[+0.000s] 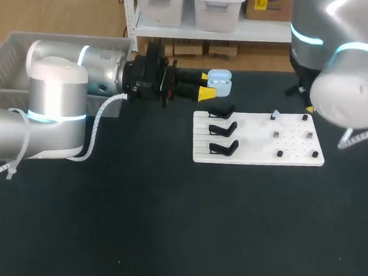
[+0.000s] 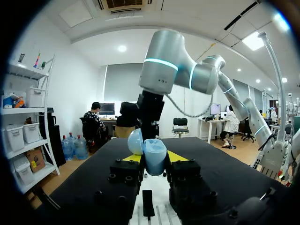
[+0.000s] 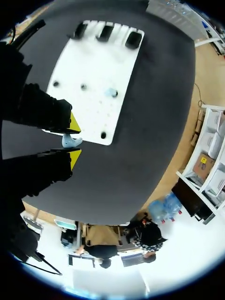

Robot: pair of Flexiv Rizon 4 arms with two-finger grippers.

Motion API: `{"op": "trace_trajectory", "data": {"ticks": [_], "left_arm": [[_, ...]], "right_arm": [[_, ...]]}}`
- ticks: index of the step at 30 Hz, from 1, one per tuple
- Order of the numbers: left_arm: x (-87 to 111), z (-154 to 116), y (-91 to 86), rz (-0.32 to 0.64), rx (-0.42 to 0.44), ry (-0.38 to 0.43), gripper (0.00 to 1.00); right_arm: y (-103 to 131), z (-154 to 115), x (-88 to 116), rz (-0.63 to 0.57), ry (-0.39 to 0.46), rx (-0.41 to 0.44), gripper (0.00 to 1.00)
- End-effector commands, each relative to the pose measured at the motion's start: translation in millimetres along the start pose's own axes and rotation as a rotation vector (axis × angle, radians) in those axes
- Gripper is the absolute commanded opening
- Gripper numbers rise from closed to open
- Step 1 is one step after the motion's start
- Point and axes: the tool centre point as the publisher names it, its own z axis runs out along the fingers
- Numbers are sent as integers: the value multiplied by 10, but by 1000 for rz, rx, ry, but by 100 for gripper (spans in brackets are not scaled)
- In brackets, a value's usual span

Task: Pick up each earbud case from the left stands, insert the matching earbuds, close the lid, and place the case in the box.

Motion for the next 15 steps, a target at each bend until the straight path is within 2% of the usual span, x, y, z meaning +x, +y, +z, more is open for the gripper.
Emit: {"op": "trace_trajectory", "data": {"ticks": [1,6,15], "left_arm": [[10,0,-6,3,-3,-3,0],[10,0,-6,3,-3,-3,0],[10,0,-6,3,-3,-3,0]], "right_arm": [[-7,-453,44,13,24,-65,0],[146,-641,117,-39,30,-112,0],[146,-641,117,-39,30,-112,0]]}}
